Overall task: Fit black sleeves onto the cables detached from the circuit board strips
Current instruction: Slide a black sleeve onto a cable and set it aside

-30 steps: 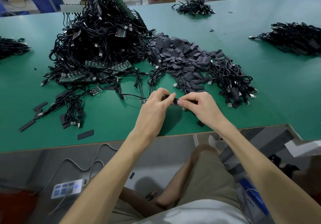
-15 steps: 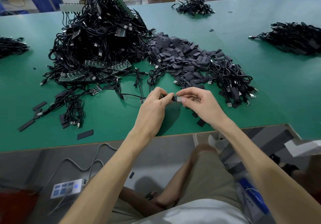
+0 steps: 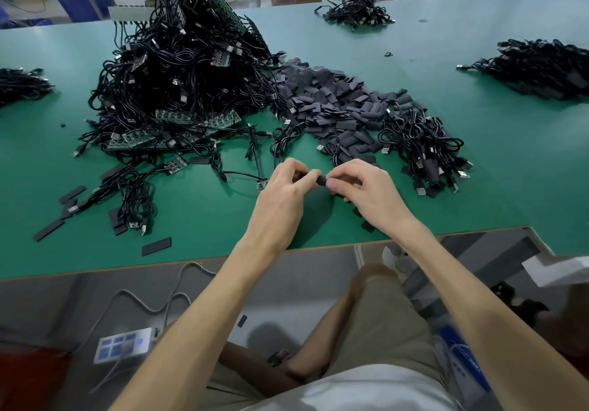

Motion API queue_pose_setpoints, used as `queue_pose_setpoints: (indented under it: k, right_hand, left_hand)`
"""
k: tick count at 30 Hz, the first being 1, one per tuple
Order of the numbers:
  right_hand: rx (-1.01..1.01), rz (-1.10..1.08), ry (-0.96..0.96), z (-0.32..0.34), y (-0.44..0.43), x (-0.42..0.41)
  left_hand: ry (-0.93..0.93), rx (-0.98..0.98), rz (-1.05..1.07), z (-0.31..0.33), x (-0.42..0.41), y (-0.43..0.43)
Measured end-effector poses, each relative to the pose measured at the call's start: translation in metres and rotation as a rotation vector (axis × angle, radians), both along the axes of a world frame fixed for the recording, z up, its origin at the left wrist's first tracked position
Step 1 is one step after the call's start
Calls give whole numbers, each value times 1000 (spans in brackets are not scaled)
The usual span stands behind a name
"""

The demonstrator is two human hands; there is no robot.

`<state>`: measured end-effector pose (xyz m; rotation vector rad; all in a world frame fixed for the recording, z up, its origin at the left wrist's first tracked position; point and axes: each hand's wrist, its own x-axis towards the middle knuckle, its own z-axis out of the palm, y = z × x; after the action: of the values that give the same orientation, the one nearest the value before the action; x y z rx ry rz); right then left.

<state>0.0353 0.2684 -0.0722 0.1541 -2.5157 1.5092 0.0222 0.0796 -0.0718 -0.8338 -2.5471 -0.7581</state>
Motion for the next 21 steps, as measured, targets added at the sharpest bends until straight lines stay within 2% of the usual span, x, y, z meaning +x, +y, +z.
queue_pose_setpoints:
  k: [9,21]
  right_hand:
    - [-23,-41,-48,-2,1,1]
    - [-160,47,-57,0,4,2]
  left_hand:
    - [-1,-46,-53,-1,0,2]
    - [12,-64,31,3,1,0]
